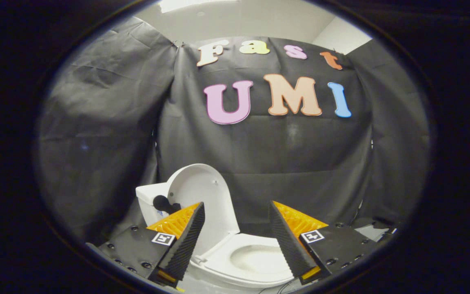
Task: Open the toilet lid.
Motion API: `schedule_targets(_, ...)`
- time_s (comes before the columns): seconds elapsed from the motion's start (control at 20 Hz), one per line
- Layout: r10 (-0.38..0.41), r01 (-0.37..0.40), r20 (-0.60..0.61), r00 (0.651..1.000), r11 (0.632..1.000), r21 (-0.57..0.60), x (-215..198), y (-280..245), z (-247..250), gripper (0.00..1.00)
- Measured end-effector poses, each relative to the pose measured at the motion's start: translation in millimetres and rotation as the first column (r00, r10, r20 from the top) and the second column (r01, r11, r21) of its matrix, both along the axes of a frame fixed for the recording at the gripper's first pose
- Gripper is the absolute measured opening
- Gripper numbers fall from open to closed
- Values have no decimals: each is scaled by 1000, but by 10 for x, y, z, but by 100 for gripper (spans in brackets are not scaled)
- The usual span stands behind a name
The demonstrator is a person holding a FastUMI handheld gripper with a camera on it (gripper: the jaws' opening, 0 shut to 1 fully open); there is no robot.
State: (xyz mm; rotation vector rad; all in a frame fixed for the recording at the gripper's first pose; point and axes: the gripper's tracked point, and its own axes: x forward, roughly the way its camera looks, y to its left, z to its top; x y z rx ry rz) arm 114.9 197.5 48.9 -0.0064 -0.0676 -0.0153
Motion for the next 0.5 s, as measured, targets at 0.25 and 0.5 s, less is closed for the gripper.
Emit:
schedule_targets(0.25,-51,50,48,998,999,10,-247,-276,84,96)
schedule_targets(0.5,-114,110,66,991,992,62,-381,-555,-36,96)
